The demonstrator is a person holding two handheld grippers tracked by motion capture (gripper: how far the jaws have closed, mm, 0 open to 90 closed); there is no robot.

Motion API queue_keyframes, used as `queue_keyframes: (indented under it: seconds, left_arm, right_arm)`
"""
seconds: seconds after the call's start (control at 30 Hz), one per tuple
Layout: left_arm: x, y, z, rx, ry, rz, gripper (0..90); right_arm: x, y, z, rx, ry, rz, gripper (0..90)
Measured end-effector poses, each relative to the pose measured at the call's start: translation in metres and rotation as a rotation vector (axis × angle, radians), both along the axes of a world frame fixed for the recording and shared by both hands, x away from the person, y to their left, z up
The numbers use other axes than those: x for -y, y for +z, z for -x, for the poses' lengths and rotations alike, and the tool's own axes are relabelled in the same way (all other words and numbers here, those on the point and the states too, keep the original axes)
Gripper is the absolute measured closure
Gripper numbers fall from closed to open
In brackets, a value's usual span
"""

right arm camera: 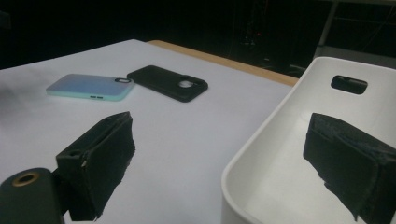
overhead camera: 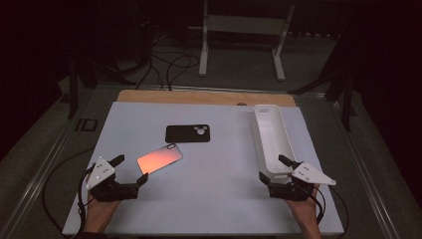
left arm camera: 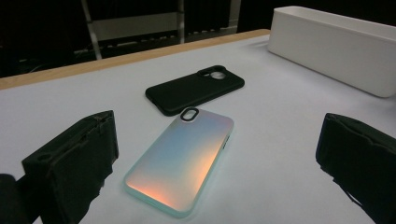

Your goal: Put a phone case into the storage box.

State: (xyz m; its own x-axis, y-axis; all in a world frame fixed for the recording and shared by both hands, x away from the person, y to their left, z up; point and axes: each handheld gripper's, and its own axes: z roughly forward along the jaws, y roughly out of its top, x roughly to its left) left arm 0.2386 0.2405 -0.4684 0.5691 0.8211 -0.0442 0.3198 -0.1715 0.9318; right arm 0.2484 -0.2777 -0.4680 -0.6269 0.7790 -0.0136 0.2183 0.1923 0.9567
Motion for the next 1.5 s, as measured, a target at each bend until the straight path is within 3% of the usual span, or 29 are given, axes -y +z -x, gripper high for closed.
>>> queue_keyframes:
  seconds: [0.97,1.17,1.4,1.5]
  left_arm:
    - [0.003,0.003,-0.003,-0.024,0.006,-0.004,0.0]
    - [0.002,0.005,-0.010,-0.054,0.023,-0.007,0.0]
    - [0.002,0.005,-0.013,-0.055,0.044,-0.024,1.4]
    - [0.004,0.005,-0.019,-0.069,0.051,-0.058,3.1]
  right_arm:
    - [-0.004,-0.005,-0.003,-0.018,0.008,0.013,8.5]
    - [-0.003,-0.006,-0.003,-0.022,0.004,0.002,8.5]
    - [-0.003,-0.007,-0.004,-0.026,-0.001,0.001,8.5]
    - [-0.003,-0.008,-0.004,-0.026,-0.004,-0.004,8.5]
